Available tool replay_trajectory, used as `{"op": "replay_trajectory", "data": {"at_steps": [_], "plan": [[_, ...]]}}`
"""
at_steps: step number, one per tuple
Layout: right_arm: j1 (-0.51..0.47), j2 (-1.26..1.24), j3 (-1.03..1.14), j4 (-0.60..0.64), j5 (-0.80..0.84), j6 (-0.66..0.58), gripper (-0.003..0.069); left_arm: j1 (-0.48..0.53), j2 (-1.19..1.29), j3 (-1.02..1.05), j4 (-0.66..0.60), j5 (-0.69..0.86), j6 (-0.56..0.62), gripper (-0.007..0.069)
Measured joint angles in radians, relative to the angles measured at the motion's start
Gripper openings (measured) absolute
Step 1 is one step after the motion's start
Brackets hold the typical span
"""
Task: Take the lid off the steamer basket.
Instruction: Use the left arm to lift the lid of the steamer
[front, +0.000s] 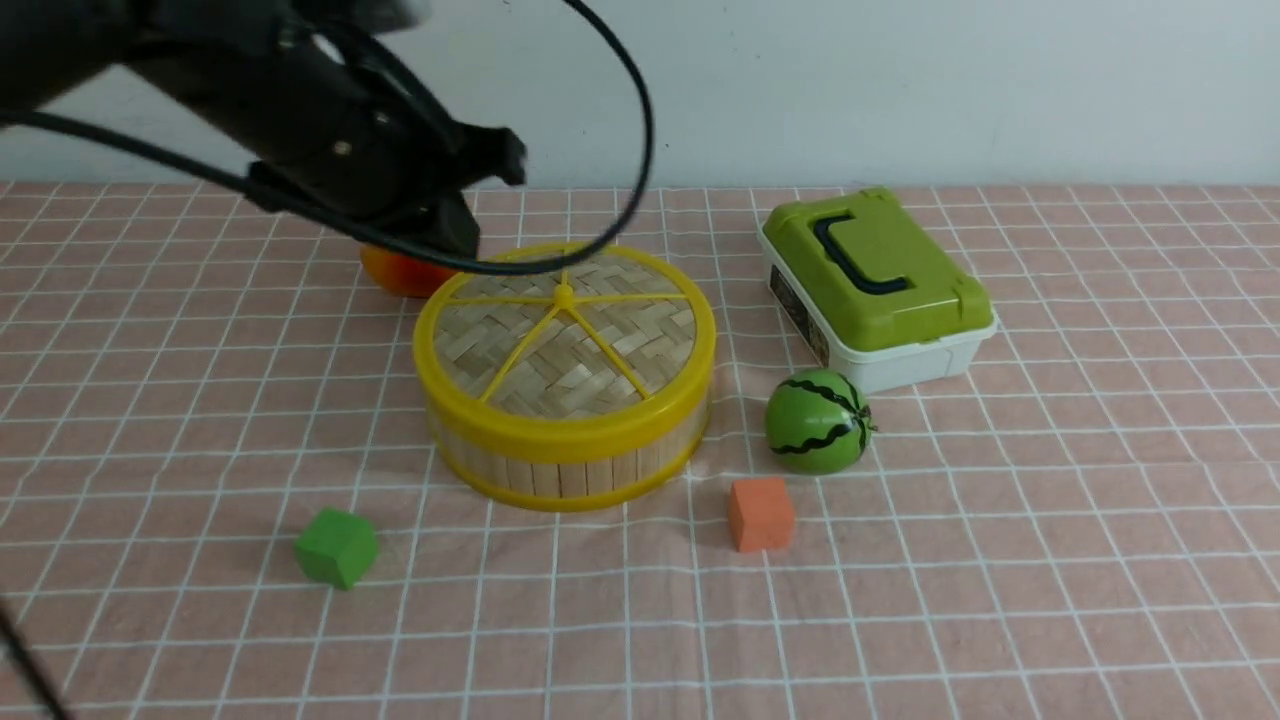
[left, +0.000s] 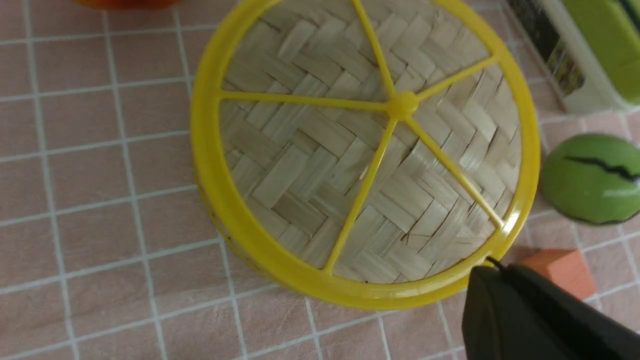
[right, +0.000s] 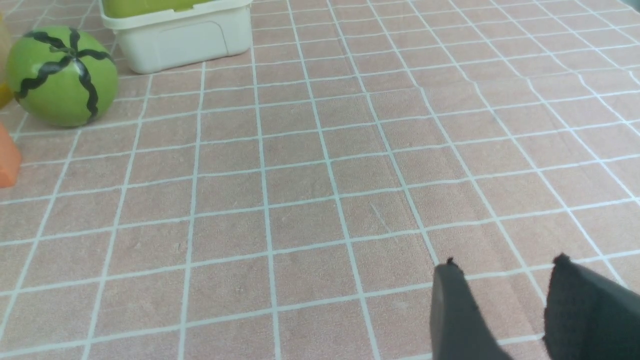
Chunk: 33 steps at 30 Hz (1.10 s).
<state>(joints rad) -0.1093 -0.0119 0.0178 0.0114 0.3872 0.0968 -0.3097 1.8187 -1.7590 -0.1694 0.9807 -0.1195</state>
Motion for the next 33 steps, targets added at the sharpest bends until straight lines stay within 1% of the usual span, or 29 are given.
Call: {"op": "replay_trajectory", "data": {"at_steps": [1,3,4,5,7,8,10,14,18,22,26,33], "plan": [[0.0,0.0,0.0,0.0,0.0,0.0,0.0241,-0.021,0.085,-0.112,0.03,0.079,-0.004,0.0006],[0.0,0.0,0.0,0.0,0.0,0.0,0.0241,-0.042,0.183,-0.251,0.076,0.162,-0.005,0.005],[0.0,0.0,0.0,0.0,0.0,0.0,0.0241,-0.047,0.207,-0.287,0.082,0.18,-0.007,0.0056],[0.0,0.0,0.0,0.0,0.0,0.0,0.0241,-0.064,0.305,-0.432,0.127,0.232,-0.015,0.0115],[0.0,0.0,0.0,0.0,0.0,0.0,0.0241,-0.084,0.408,-0.583,0.177,0.248,-0.038,0.0193],[0.0,0.0,0.0,0.0,0.0,0.0,0.0241,-0.088,0.429,-0.613,0.188,0.251,-0.043,0.0221],[0.0,0.0,0.0,0.0,0.0,0.0,0.0241,-0.109,0.544,-0.772,0.248,0.26,-0.068,0.0326],[0.0,0.0,0.0,0.0,0.0,0.0,0.0241,-0.123,0.601,-0.837,0.279,0.262,-0.078,0.0398],[0.0,0.0,0.0,0.0,0.0,0.0,0.0241,-0.128,0.607,-0.845,0.281,0.262,-0.083,0.0407],[0.0,0.0,0.0,0.0,0.0,0.0,0.0241,-0.128,0.607,-0.838,0.283,0.262,-0.098,0.0391],[0.0,0.0,0.0,0.0,0.0,0.0,0.0241,-0.128,0.603,-0.789,0.296,0.262,-0.109,0.0372],[0.0,0.0,0.0,0.0,0.0,0.0,0.0241,-0.128,0.578,-0.726,0.302,0.262,-0.11,0.0367]]}}
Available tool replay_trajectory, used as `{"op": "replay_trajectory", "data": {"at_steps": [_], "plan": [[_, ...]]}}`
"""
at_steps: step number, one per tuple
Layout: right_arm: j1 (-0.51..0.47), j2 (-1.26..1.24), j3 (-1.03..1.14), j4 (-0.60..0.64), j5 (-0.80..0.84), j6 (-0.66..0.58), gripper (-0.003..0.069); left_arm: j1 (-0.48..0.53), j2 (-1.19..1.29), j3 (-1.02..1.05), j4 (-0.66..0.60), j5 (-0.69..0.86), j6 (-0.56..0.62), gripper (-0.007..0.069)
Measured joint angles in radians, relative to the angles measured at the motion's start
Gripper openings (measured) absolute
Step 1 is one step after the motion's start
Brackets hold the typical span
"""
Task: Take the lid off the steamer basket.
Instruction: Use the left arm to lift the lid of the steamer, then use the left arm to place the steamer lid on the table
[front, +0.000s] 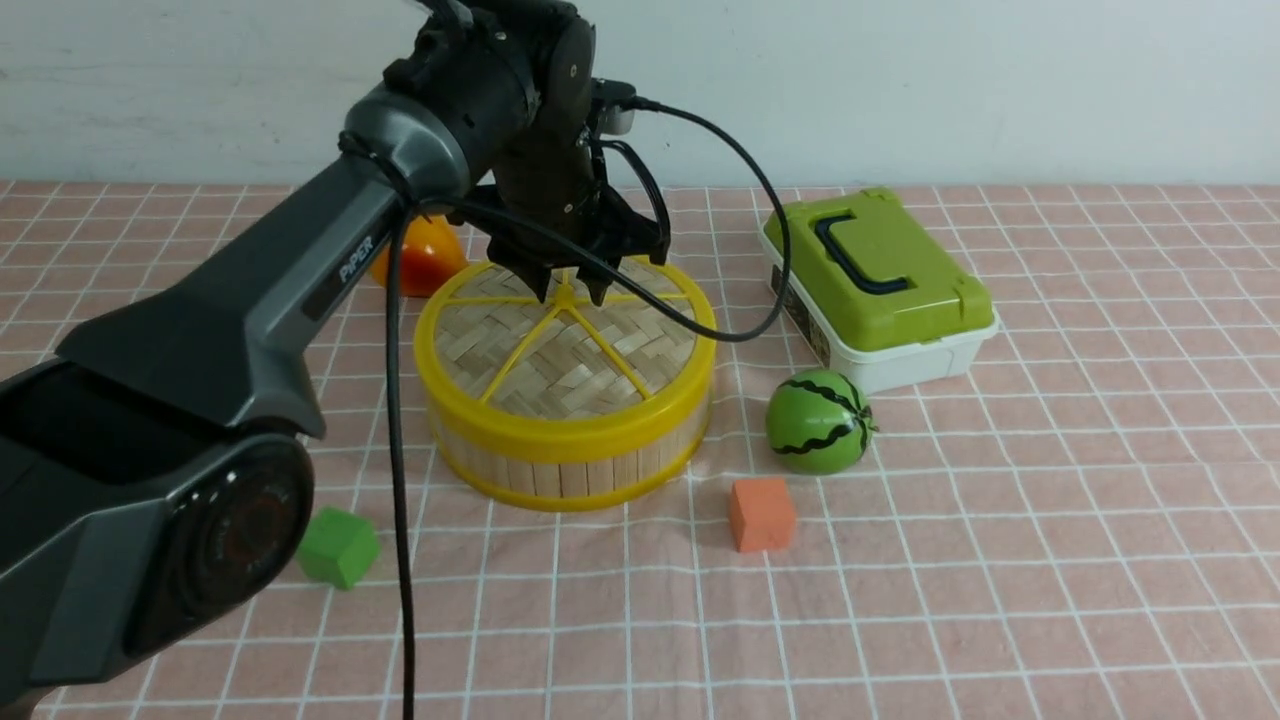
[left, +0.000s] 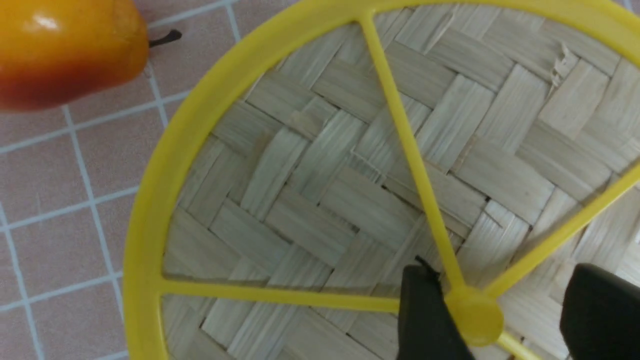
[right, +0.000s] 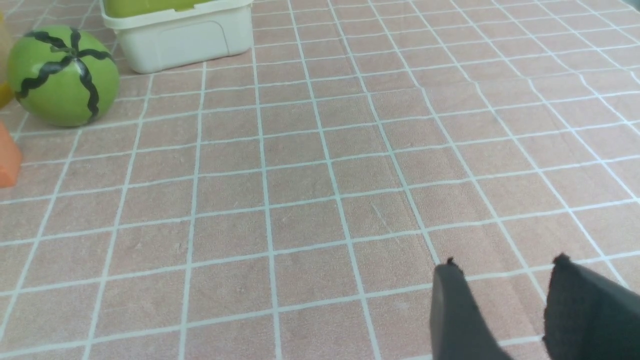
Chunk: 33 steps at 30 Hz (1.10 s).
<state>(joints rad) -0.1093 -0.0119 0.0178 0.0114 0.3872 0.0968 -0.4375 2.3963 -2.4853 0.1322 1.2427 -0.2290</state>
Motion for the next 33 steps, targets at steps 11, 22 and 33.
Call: {"op": "replay_trajectory", "data": {"at_steps": [11,22,33], "plan": [[0.0,0.0,0.0,0.0,0.0,0.0,0.0241,0.0,0.0,0.004,0.003,0.001,-0.023,0.016],[0.0,0.0,0.0,0.0,0.0,0.0,0.0241,0.0,0.0,0.004,0.005,0.001,-0.037,0.0092],[0.0,0.0,0.0,0.0,0.0,0.0,0.0241,-0.002,-0.135,0.007,0.058,0.001,-0.038,0.0092]]}}
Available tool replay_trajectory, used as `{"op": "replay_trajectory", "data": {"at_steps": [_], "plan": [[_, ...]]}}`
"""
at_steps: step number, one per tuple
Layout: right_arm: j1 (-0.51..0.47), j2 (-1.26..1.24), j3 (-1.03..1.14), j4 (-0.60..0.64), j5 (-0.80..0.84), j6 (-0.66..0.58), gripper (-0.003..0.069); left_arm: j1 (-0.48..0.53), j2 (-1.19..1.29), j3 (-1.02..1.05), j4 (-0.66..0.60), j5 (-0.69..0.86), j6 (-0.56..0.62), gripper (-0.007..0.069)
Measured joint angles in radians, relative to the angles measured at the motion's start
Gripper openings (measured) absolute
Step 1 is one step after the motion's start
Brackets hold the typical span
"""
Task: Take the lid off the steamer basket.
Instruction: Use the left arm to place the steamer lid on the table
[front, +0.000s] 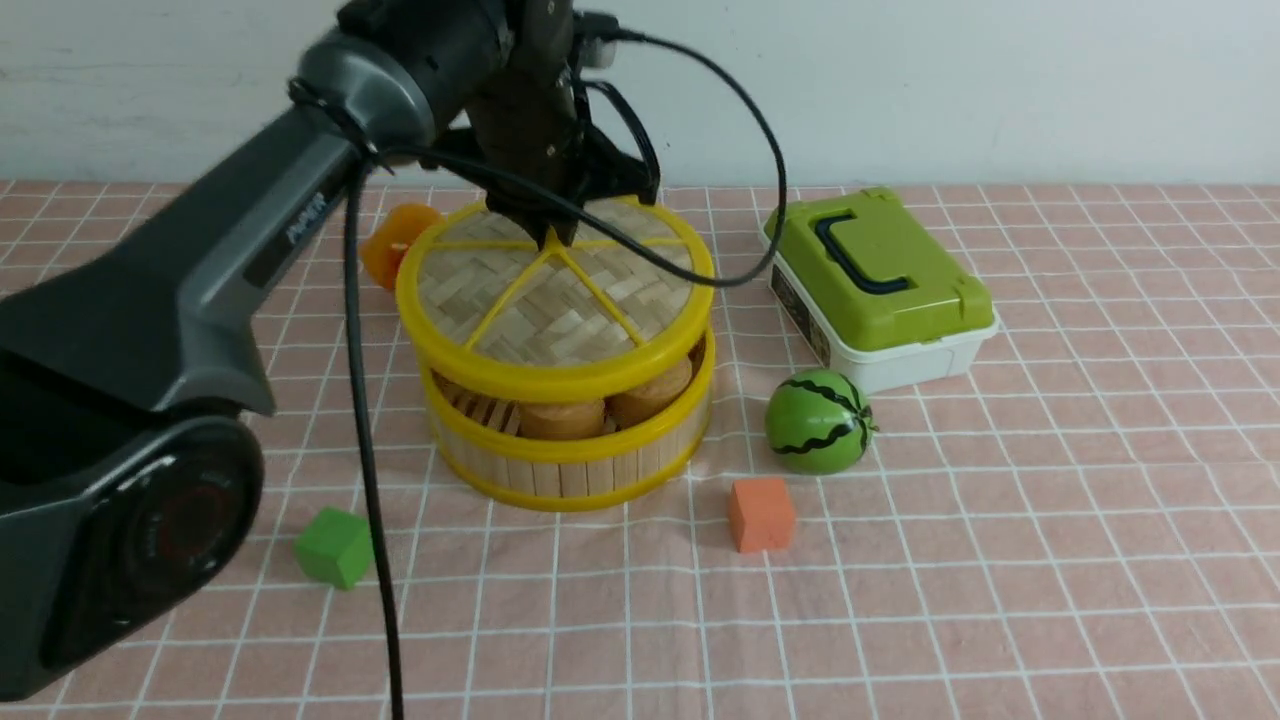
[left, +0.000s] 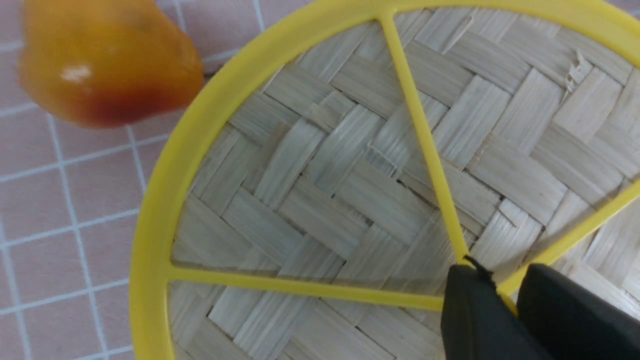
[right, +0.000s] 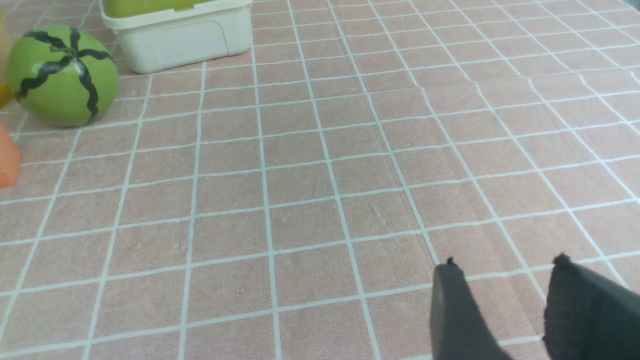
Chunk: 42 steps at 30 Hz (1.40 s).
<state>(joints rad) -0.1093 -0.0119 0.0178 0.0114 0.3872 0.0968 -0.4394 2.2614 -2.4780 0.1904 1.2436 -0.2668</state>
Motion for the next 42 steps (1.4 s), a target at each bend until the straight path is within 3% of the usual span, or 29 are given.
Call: {"op": "replay_trajectory", "data": {"at_steps": [8,18,23,30,35,39,40,42], "plan": [[0.0,0.0,0.0,0.0,0.0,0.0,0.0241,0.057,-0.178,0.035,0.108,0.0,0.005,0.0092],[0.0,0.0,0.0,0.0,0.0,0.0,0.0241,0.292,-0.324,0.465,0.132,-0.01,-0.064,0.0092],[0.0,0.0,0.0,0.0,0.0,0.0,0.0241,0.366,-0.305,0.706,0.126,-0.21,-0.129,0.0092],[0.0,0.0,0.0,0.0,0.0,0.0,0.0241,0.369,-0.225,0.757,0.116,-0.393,-0.195,0.0092],[0.0,0.0,0.0,0.0,0.0,0.0,0.0241,0.368,-0.158,0.757,0.114,-0.422,-0.206,0.0094],[0.0,0.0,0.0,0.0,0.0,0.0,0.0241,0.368,-0.133,0.757,0.099,-0.434,-0.206,0.016],[0.0,0.0,0.0,0.0,0.0,0.0,0.0241,0.368,-0.132,0.757,0.061,-0.437,-0.206,0.0252],[0.0,0.0,0.0,0.0,0.0,0.0,0.0241,0.368,-0.132,0.757,0.043,-0.431,-0.206,0.0313]]}}
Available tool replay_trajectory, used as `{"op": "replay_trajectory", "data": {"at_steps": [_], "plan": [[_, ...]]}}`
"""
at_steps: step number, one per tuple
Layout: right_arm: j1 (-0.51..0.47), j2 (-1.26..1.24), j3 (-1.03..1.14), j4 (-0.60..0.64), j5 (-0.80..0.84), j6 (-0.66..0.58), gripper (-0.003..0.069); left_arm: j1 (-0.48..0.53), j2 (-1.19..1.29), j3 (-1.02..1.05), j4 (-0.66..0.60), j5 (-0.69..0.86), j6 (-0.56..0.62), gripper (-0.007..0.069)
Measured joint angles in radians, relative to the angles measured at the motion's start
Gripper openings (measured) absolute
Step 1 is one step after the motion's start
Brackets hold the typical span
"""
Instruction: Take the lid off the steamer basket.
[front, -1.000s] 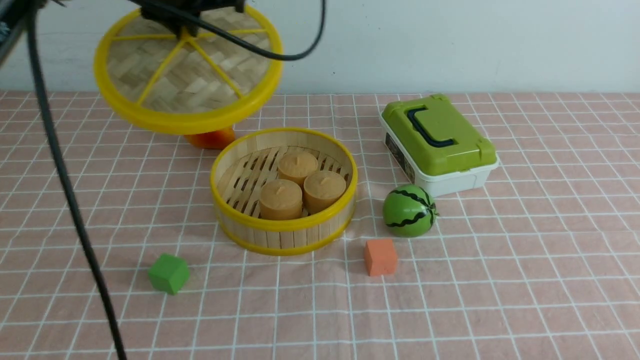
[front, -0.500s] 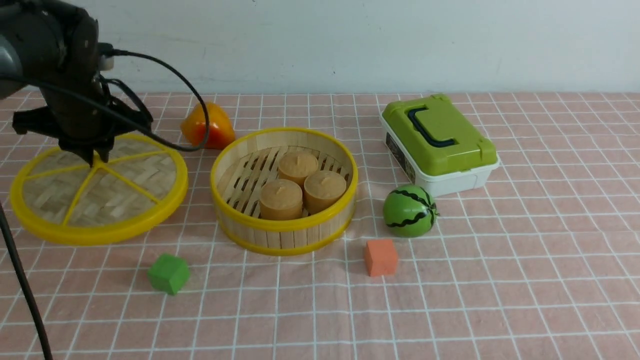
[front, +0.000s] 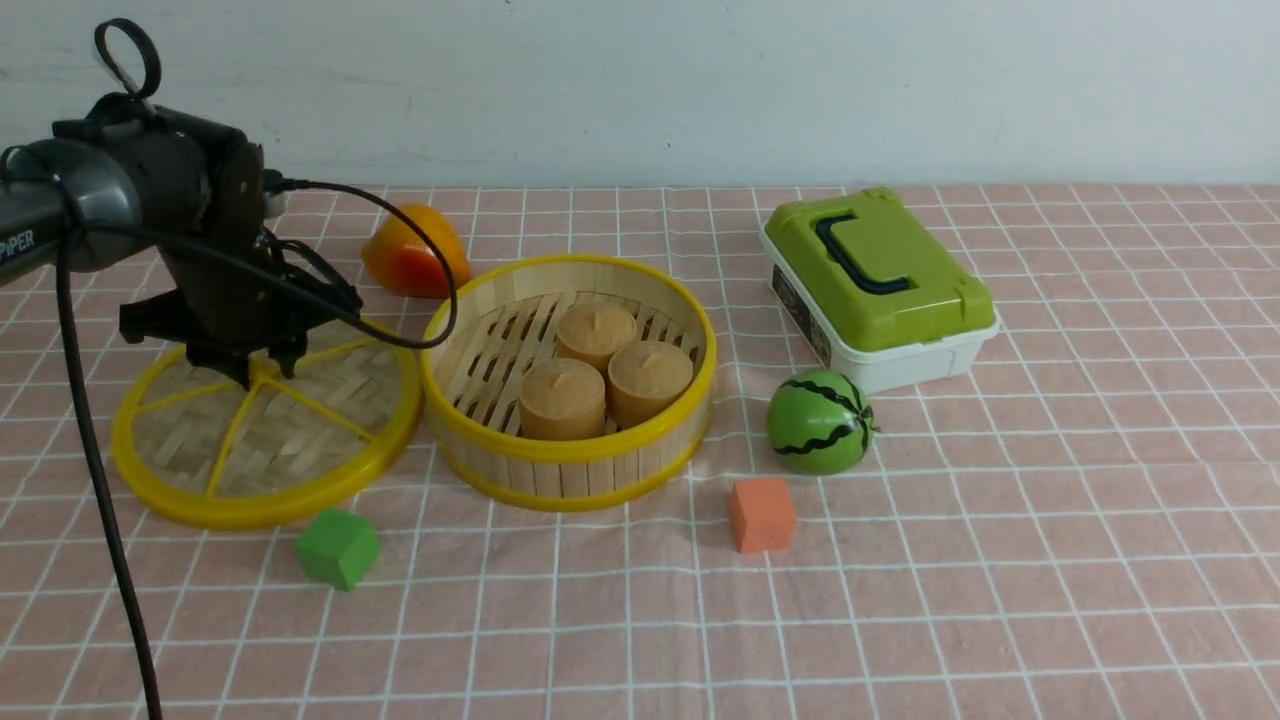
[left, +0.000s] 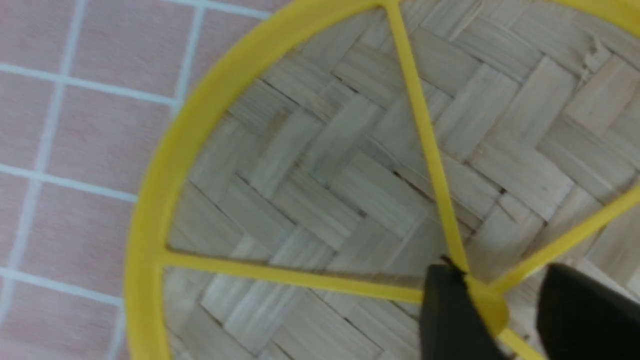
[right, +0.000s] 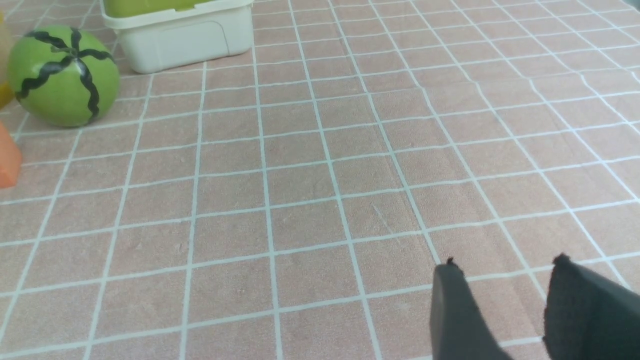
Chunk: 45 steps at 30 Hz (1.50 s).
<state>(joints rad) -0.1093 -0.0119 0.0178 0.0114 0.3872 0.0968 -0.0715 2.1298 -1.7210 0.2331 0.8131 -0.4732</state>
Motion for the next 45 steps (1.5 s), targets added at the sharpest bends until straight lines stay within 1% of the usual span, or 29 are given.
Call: {"op": "replay_trajectory", "data": {"at_steps": [1,2,3,6,8,10,13,14,15,17,20,21,24,25,28,29,30,32,33,34,35,36,37,41,45], "plan": [[0.0,0.0,0.0,0.0,0.0,0.0,0.0241,0.0,-0.001,0.0,-0.009,0.005,0.0,0.0351],[0.0,0.0,0.0,0.0,0.0,0.0,0.0241,0.0,-0.01,0.0,-0.023,0.024,0.0,0.0407],[0.0,0.0,0.0,0.0,0.0,0.0,0.0241,0.0,-0.028,0.002,-0.027,0.039,0.0,0.0426],[0.0,0.0,0.0,0.0,0.0,0.0,0.0241,0.0,-0.085,0.005,-0.028,0.055,0.0,0.0428],[0.0,0.0,0.0,0.0,0.0,0.0,0.0241,0.0,-0.204,0.007,-0.028,0.059,0.009,0.0365],[0.0,0.0,0.0,0.0,0.0,0.0,0.0241,0.0,-0.321,0.007,-0.028,0.065,0.032,0.0277],[0.0,0.0,0.0,0.0,0.0,0.0,0.0241,0.0,-0.5,0.005,-0.027,0.09,0.077,0.012],[0.0,0.0,0.0,0.0,0.0,0.0,0.0241,0.0,-0.526,0.005,-0.027,0.094,0.084,0.0111],[0.0,0.0,0.0,0.0,0.0,0.0,0.0241,0.0,-0.591,0.009,-0.027,0.099,0.096,0.0059],[0.0,0.0,0.0,0.0,0.0,0.0,0.0241,0.0,-0.715,0.035,-0.027,0.094,0.113,-0.0011],[0.0,0.0,0.0,0.0,0.0,0.0,0.0241,0.0,-0.961,0.159,-0.027,0.037,0.121,-0.0013],[0.0,0.0,0.0,0.0,0.0,0.0,0.0241,0.0,-1.049,0.241,-0.027,0.0,0.12,-0.0013],[0.0,0.0,0.0,0.0,0.0,0.0,0.0241,0.0,-1.21,0.381,-0.027,-0.051,0.11,-0.0013],[0.0,0.0,0.0,0.0,0.0,0.0,0.0241,0.0,-1.324,0.501,-0.027,-0.072,0.108,-0.0013],[0.0,0.0,0.0,0.0,0.0,0.0,0.0241,0.0,-1.511,0.708,-0.049,-0.087,0.107,-0.0013],[0.0,0.0,0.0,0.0,0.0,0.0,0.0241,0.0,-1.521,0.72,-0.049,-0.087,0.107,-0.0013],[0.0,0.0,0.0,0.0,0.0,0.0,0.0241,0.0,-1.58,0.807,-0.079,-0.088,0.107,-0.0013],[0.0,0.0,0.0,0.0,0.0,0.0,0.0241,0.0,-1.659,0.915,-0.119,-0.102,0.108,-0.0013],[0.0,0.0,0.0,0.0,0.0,0.0,0.0241,0.0,-1.724,0.994,-0.159,-0.128,0.11,-0.0013],[0.0,0.0,0.0,0.0,0.0,0.0,0.0241,0.0,-1.744,1.006,-0.17,-0.139,0.11,-0.0013],[0.0,0.0,0.0,0.0,0.0,0.0,0.0241,0.0,-1.816,1.095,-0.209,-0.179,0.11,-0.0013],[0.0,0.0,0.0,0.0,0.0,0.0,0.0241,0.0,-1.872,1.149,-0.22,-0.208,0.11,-0.0013],[0.0,0.0,0.0,0.0,0.0,0.0,0.0241,0.0,-1.883,1.159,-0.222,-0.213,0.11,-0.0013],[0.0,0.0,0.0,0.0,0.0,0.0,0.0241,0.0,-2.114,1.361,-0.233,-0.289,0.11,-0.0013],[0.0,0.0,0.0,0.0,0.0,0.0,0.0241,0.0,-2.139,1.475,-0.238,-0.295,0.11,-0.0013]]}}
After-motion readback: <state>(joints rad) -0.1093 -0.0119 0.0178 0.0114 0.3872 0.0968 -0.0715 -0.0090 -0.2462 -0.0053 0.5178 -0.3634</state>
